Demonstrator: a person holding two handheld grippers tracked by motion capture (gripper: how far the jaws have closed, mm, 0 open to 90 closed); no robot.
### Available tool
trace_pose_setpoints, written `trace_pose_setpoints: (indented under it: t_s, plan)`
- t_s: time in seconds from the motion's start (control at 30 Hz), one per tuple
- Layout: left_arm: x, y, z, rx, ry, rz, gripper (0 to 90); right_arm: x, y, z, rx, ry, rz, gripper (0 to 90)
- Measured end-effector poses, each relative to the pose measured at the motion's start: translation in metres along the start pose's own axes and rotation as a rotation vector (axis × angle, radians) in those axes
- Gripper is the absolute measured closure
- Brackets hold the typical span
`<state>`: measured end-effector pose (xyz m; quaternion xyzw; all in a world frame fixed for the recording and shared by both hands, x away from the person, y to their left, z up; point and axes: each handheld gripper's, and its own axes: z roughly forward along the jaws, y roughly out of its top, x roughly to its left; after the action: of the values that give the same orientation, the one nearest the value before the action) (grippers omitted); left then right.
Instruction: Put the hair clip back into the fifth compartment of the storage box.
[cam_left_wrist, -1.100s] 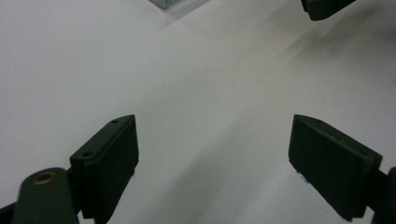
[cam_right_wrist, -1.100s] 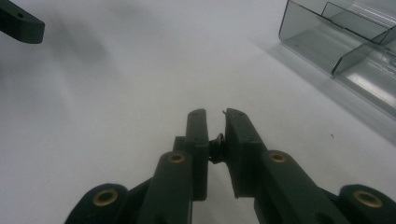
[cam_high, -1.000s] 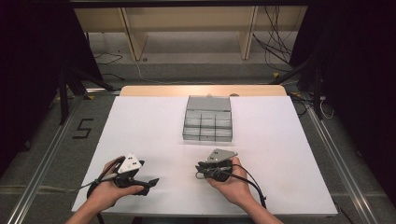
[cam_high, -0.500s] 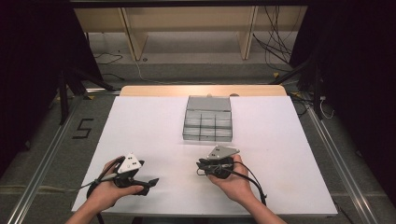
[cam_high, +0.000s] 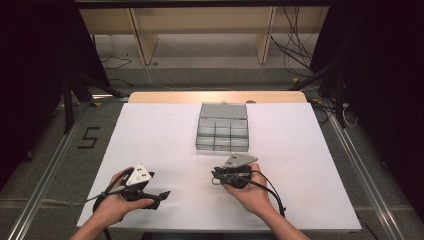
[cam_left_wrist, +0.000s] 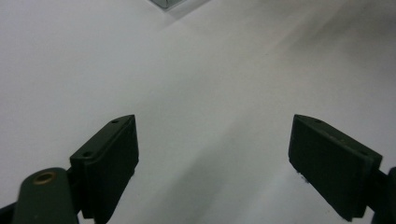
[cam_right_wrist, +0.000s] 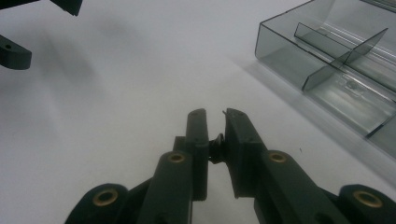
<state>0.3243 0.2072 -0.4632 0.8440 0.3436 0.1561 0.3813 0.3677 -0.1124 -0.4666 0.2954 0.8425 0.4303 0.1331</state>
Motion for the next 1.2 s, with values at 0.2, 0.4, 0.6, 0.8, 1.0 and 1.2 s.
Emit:
trace_pose_setpoints:
  t_s: [0.2, 0.4, 0.6, 0.8, 1.0, 1.2]
  plan:
    - [0.0, 0.0, 0.0, 0.0, 0.0, 0.0, 15.6, -0.002, 0.001, 0.0, -0.002, -0.005, 0.008, 80.6]
    - [0.0, 0.0, 0.0, 0.001, 0.0, 0.001, 15.6, -0.004, 0.005, 0.0, -0.008, -0.008, 0.006, 80.6]
    - [0.0, 0.0, 0.0, 0.002, -0.002, 0.001, 15.6, -0.006, 0.008, 0.001, -0.009, -0.012, 0.005, 80.5]
    - [0.0, 0.0, 0.0, 0.002, -0.002, -0.002, 15.6, -0.008, 0.01, 0.002, -0.008, -0.016, 0.006, 80.6]
    - [0.0, 0.0, 0.001, 0.003, -0.002, -0.001, 15.6, -0.01, 0.012, 0.001, -0.01, -0.021, 0.006, 80.6]
    - [0.0, 0.0, 0.001, 0.005, -0.003, -0.001, 15.6, -0.013, 0.014, 0.001, -0.009, -0.028, 0.006, 80.6]
